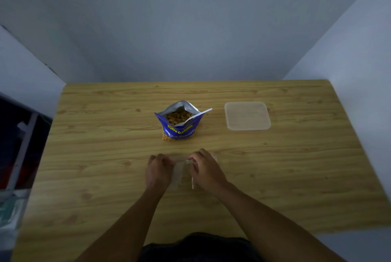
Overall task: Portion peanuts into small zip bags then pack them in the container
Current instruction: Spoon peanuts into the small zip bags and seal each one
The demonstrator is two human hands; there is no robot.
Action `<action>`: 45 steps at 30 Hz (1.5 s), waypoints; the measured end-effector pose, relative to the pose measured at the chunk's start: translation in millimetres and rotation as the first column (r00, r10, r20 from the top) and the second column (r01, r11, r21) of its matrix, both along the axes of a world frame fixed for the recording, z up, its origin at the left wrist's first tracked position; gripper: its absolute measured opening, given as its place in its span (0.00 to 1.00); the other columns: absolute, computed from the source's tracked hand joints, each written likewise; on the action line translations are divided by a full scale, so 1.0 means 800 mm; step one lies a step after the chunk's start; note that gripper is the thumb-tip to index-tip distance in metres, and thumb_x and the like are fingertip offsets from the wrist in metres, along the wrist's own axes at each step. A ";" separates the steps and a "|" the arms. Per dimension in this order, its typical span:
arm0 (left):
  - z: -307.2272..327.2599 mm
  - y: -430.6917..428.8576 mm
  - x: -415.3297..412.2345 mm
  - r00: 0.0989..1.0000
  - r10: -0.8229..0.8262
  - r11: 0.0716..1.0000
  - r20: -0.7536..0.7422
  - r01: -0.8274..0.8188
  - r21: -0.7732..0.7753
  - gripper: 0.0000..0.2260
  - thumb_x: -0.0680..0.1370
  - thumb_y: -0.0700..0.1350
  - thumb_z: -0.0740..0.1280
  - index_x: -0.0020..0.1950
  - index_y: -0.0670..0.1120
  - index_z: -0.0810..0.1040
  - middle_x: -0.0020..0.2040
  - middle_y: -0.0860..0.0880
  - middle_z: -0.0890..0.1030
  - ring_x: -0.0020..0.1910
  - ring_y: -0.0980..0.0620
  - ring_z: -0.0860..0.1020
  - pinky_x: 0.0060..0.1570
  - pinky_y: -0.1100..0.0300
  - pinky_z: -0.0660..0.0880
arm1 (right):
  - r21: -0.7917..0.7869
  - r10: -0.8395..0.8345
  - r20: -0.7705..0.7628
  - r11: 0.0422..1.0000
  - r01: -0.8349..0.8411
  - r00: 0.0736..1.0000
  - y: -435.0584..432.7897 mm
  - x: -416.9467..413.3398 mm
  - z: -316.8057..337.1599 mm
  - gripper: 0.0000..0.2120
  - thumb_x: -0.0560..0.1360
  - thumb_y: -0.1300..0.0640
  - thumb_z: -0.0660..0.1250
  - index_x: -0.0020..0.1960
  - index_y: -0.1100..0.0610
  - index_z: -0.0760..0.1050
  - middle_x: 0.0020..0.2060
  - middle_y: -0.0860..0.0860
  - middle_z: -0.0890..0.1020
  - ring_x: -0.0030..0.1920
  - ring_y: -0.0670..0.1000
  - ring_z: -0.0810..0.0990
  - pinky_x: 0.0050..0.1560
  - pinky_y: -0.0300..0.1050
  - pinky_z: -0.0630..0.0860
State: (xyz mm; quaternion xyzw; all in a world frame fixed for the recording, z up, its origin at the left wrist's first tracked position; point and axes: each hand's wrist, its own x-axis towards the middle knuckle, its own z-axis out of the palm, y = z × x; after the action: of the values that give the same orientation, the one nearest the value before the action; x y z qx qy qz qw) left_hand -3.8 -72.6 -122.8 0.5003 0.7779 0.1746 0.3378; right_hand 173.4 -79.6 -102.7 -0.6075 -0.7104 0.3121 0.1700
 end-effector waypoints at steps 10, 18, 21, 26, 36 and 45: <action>0.012 -0.015 -0.020 0.971 -0.199 0.963 0.136 0.168 0.209 0.04 0.73 0.41 0.75 0.43 0.47 0.81 0.40 0.51 0.79 0.34 0.59 0.75 0.37 0.70 0.69 | -0.121 0.171 0.086 0.980 -0.160 0.982 0.035 0.000 0.014 0.24 0.74 0.54 0.69 0.70 0.51 0.74 0.63 0.51 0.76 0.62 0.54 0.72 0.64 0.51 0.72; 0.042 0.005 -0.012 0.923 -0.295 0.946 0.248 0.247 0.209 0.05 0.77 0.43 0.71 0.49 0.53 0.84 0.42 0.58 0.85 0.42 0.60 0.80 0.40 0.72 0.71 | -0.225 0.106 -0.058 0.967 -0.117 0.993 0.070 0.009 0.053 0.04 0.76 0.55 0.72 0.47 0.54 0.85 0.34 0.45 0.82 0.33 0.37 0.76 0.39 0.34 0.72; 0.055 0.016 -0.003 0.913 -0.267 0.955 0.310 0.208 0.210 0.04 0.77 0.41 0.71 0.46 0.50 0.86 0.39 0.61 0.84 0.39 0.65 0.79 0.40 0.74 0.70 | -0.268 0.057 -0.124 0.959 -0.089 0.991 0.076 0.016 0.063 0.04 0.76 0.56 0.73 0.49 0.54 0.85 0.33 0.42 0.81 0.31 0.32 0.75 0.38 0.29 0.69; 0.071 0.027 0.006 0.915 -0.253 0.960 0.315 0.196 0.202 0.03 0.74 0.41 0.75 0.40 0.47 0.85 0.32 0.61 0.83 0.34 0.66 0.79 0.38 0.75 0.69 | -0.271 -0.042 -0.207 0.963 -0.016 0.978 0.083 0.028 0.079 0.04 0.76 0.54 0.73 0.49 0.52 0.86 0.37 0.40 0.84 0.35 0.31 0.78 0.39 0.26 0.71; 0.098 0.034 0.016 0.895 -0.244 0.964 0.374 0.182 0.194 0.04 0.68 0.34 0.78 0.38 0.39 0.84 0.30 0.55 0.80 0.28 0.67 0.76 0.34 0.75 0.70 | -0.290 0.104 -0.205 0.943 -0.162 0.973 0.093 0.042 0.108 0.04 0.73 0.56 0.76 0.48 0.52 0.87 0.36 0.43 0.85 0.37 0.36 0.79 0.43 0.34 0.75; 0.098 0.032 0.018 0.987 -0.121 0.949 0.104 0.084 0.304 0.19 0.64 0.69 0.70 0.34 0.55 0.73 0.36 0.55 0.77 0.38 0.58 0.76 0.46 0.52 0.72 | -0.217 -0.038 -0.110 0.976 0.014 0.993 0.094 0.033 0.123 0.08 0.70 0.48 0.78 0.38 0.52 0.85 0.30 0.43 0.83 0.29 0.35 0.77 0.31 0.29 0.70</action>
State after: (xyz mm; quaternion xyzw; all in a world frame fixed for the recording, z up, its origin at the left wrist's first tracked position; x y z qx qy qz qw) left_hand 10.7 -47.2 -44.6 0.5740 0.6932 0.3026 0.3137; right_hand 199.9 -4.4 -4.3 -0.6129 -0.6534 0.4192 0.1471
